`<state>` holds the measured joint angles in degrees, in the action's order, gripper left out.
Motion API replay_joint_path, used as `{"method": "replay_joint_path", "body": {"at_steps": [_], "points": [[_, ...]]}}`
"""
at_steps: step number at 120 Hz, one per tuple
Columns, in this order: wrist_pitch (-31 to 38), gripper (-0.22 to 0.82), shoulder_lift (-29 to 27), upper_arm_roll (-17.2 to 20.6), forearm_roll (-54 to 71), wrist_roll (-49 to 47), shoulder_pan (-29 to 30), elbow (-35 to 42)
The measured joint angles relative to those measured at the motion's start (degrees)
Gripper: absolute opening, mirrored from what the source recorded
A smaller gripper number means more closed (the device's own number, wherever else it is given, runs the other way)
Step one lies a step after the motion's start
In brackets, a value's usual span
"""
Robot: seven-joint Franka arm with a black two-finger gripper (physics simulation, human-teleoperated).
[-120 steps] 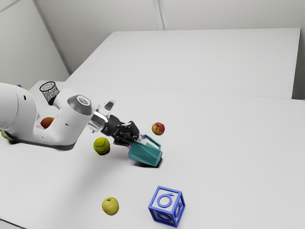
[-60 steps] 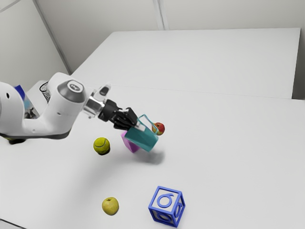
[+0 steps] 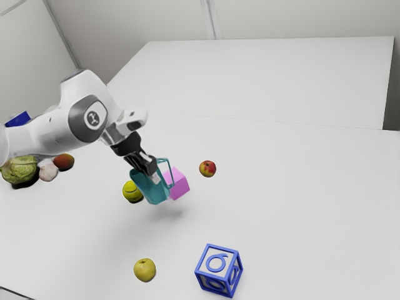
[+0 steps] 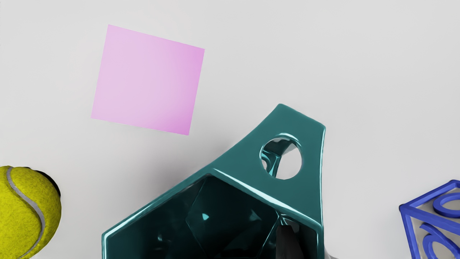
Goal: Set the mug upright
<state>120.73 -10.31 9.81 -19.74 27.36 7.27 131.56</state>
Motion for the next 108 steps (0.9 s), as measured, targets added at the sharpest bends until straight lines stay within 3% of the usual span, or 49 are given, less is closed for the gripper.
{"method": "replay_joint_path", "body": {"at_steps": [23, 70, 108], "points": [[-0.1, -0.18, -0.1, 2.0, 8.8, -3.0, -0.1, 1.0], [14.3, -0.18, -1.3, 4.8, 11.5, -7.0, -0.3, 9.2], [18.4, -0.18, -0.2, 5.2, 11.4, -8.9, -0.2, 12.1]]}}
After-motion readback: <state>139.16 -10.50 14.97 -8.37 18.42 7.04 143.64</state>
